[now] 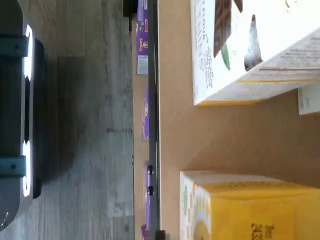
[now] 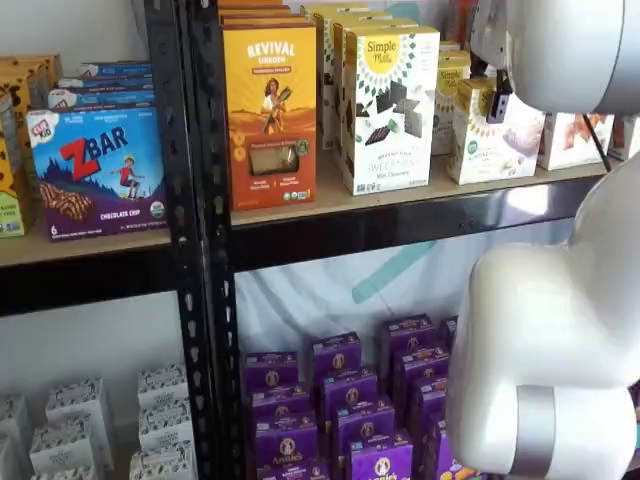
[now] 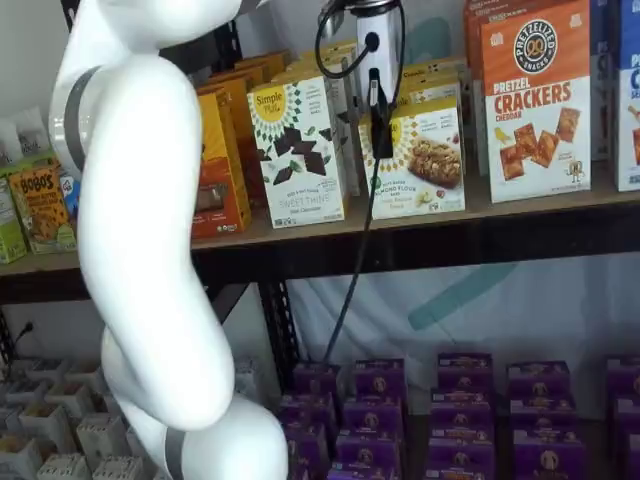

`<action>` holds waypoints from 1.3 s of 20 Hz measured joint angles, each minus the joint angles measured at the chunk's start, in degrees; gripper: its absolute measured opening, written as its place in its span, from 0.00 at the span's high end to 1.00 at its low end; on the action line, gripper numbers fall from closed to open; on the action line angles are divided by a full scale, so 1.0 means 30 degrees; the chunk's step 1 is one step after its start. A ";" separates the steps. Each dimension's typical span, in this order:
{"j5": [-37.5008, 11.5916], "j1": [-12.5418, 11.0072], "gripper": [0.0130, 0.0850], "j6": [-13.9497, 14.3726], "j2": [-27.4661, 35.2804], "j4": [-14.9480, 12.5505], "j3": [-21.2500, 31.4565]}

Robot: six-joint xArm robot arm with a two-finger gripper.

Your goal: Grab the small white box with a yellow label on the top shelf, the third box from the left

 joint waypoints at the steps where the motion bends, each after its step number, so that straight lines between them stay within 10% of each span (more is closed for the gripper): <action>1: 0.0002 0.0000 0.39 0.0000 -0.0014 0.0004 0.0016; 15: 0.0174 -0.0237 0.67 -0.0191 -0.0014 0.0179 -0.0083; 26: 0.0883 -0.0192 0.67 -0.0108 -0.0070 0.0045 -0.0363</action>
